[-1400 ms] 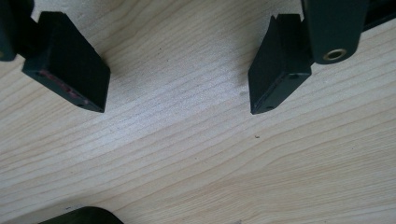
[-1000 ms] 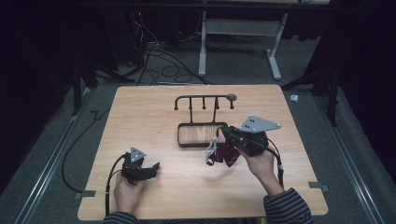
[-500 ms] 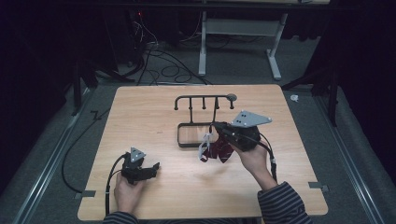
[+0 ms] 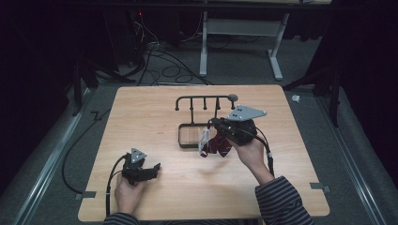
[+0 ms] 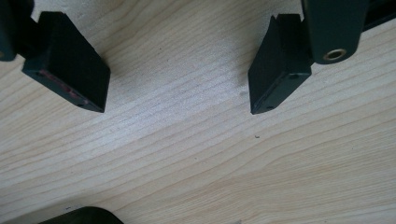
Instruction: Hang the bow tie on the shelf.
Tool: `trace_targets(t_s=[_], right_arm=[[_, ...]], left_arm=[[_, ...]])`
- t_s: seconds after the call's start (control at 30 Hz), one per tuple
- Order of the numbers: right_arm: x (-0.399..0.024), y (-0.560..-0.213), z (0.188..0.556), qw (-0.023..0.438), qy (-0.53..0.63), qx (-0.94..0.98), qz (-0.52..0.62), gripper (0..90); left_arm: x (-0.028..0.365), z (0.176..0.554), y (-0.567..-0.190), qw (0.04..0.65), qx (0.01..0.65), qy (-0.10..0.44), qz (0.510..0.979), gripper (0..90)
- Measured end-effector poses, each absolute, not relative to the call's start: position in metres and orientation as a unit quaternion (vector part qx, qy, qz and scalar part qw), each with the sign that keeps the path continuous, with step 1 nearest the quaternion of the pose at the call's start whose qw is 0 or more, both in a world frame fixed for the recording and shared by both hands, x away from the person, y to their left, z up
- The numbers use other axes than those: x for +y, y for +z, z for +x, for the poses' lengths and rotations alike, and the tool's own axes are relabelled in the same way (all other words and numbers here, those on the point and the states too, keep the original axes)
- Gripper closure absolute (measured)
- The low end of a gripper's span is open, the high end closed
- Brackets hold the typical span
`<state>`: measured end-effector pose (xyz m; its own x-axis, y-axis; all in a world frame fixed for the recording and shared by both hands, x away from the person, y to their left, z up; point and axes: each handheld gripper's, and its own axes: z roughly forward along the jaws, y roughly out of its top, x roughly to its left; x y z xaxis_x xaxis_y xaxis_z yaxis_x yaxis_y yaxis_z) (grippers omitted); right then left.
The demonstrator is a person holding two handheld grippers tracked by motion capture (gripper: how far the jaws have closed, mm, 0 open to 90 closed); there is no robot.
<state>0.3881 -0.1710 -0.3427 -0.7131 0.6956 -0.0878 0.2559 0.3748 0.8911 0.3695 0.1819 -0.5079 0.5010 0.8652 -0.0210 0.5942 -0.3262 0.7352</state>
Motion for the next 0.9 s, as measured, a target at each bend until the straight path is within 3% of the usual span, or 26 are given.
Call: trace_targets(t_s=[0.9], right_arm=[[-0.160,-0.333,0.416,0.232,0.477,0.788,0.311,90.0]], left_arm=[[0.182,0.370,-0.508,0.353,0.462,0.192,0.791,21.3]])
